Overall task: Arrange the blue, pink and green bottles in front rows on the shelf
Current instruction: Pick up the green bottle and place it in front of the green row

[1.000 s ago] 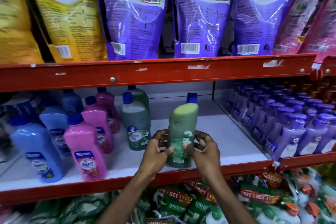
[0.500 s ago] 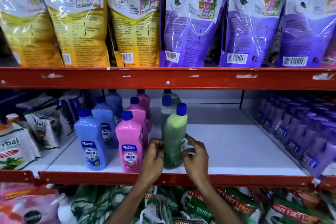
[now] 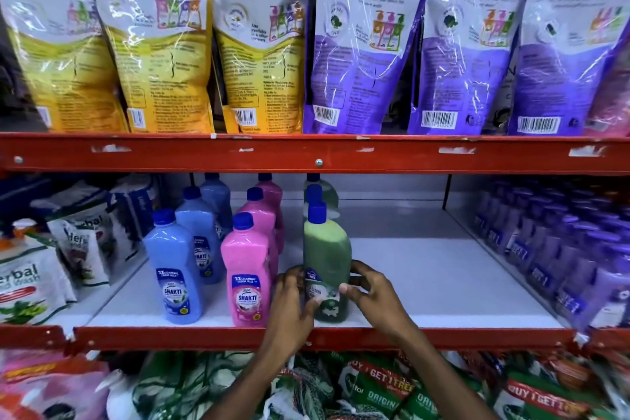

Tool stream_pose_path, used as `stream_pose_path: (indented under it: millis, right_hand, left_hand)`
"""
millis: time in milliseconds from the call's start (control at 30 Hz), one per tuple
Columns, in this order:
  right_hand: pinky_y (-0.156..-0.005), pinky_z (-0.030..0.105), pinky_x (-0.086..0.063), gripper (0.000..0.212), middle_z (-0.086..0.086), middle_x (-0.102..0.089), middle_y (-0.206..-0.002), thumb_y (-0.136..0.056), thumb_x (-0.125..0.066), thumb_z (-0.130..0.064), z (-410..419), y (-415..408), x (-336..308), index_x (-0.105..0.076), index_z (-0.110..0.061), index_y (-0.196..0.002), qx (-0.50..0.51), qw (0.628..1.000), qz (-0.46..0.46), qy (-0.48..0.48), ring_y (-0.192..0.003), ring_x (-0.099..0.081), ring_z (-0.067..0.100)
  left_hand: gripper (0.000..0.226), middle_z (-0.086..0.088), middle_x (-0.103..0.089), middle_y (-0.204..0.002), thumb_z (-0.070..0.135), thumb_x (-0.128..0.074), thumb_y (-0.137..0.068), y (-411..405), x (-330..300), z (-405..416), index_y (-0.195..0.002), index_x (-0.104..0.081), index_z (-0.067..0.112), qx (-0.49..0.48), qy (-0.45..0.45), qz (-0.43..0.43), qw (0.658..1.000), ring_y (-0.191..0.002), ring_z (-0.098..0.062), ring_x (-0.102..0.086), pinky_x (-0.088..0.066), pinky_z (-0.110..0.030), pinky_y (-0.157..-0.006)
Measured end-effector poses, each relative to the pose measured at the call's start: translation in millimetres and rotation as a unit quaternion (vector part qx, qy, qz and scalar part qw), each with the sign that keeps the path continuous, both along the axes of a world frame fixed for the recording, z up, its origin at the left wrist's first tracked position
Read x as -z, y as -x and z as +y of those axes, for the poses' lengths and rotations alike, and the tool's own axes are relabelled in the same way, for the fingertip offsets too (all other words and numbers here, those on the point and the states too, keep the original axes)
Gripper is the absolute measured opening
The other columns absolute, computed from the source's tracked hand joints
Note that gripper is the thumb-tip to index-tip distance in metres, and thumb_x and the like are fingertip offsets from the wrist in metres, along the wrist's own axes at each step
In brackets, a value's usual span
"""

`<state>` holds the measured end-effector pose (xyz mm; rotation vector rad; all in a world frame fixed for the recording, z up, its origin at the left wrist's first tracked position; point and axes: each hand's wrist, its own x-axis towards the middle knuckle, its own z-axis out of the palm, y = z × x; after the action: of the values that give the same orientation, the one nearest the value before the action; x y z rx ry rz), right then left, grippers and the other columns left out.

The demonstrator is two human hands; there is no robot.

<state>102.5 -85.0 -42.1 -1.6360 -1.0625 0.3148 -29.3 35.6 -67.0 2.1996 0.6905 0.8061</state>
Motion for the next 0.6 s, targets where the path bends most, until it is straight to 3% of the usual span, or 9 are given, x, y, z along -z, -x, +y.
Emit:
stream_pose_path:
  millis: [67,167,333,467,567,600]
  right_hand:
    - [-0.084,0.013,-0.052,0.039,-0.007,-0.069,-0.117,-0.092,-0.057,-0.003,1,-1,1,-0.056,-0.032,-0.119,0.004,1.000,0.008,0.000,-0.105,-0.065,0.002]
    - [-0.092,0.021,-0.054,0.041,-0.007,-0.069,-0.117,-0.094,-0.051,0.001,4,1,2,-0.055,-0.034,-0.117,0.008,1.000,0.022,-0.003,-0.106,-0.064,-0.001]
    - [-0.098,0.032,-0.053,0.036,-0.003,-0.067,-0.123,-0.097,-0.049,-0.004,3,8,9,-0.055,-0.026,-0.125,0.004,0.999,0.039,-0.015,-0.113,-0.062,0.007]
    - [-0.094,0.025,-0.053,0.041,-0.013,-0.065,-0.123,-0.098,-0.049,-0.011,-2,16,11,-0.051,-0.047,-0.116,0.010,0.999,0.042,-0.011,-0.113,-0.061,0.004]
    - [-0.089,0.014,-0.051,0.038,-0.017,-0.061,-0.126,-0.097,-0.054,-0.019,-7,32,13,-0.047,-0.044,-0.125,0.032,0.998,0.042,-0.020,-0.117,-0.059,0.006]
    - [-0.091,0.016,-0.050,0.043,-0.017,-0.057,-0.131,-0.095,-0.058,-0.024,-7,40,15,-0.043,-0.038,-0.133,0.052,0.998,0.037,-0.029,-0.120,-0.057,0.006]
  left_hand:
    - [0.053,-0.003,-0.056,-0.129,0.026,-0.063,-0.090,0,-1,0,-0.137,-0.038,0.019,0.019,0.003,0.017,1.000,-0.123,-0.020,-0.050,-0.045,-0.033,-0.101]
    - [0.048,-0.005,-0.064,-0.126,0.020,-0.064,-0.091,2,-1,1,-0.131,-0.039,0.018,0.046,0.049,0.008,0.998,-0.115,-0.018,-0.063,-0.052,-0.027,-0.092]
    - [0.048,-0.003,-0.066,-0.123,0.027,-0.067,-0.088,10,6,3,-0.126,-0.038,0.027,0.038,0.029,-0.005,0.999,-0.106,-0.015,-0.067,-0.059,-0.037,-0.093]
    - [0.050,0.002,-0.067,-0.122,0.038,-0.065,-0.088,17,4,1,-0.128,-0.039,0.025,0.046,0.015,-0.008,0.999,-0.107,-0.014,-0.067,-0.057,-0.036,-0.093]
    - [0.048,0.012,-0.063,-0.125,0.035,-0.064,-0.089,28,3,-6,-0.131,-0.042,0.030,0.076,0.001,-0.026,0.997,-0.112,-0.006,-0.064,-0.054,-0.029,-0.098]
    - [0.047,0.016,-0.060,-0.127,0.034,-0.063,-0.090,34,4,-9,-0.133,-0.043,0.031,0.075,-0.005,-0.040,0.996,-0.113,-0.002,-0.062,-0.052,-0.026,-0.100]
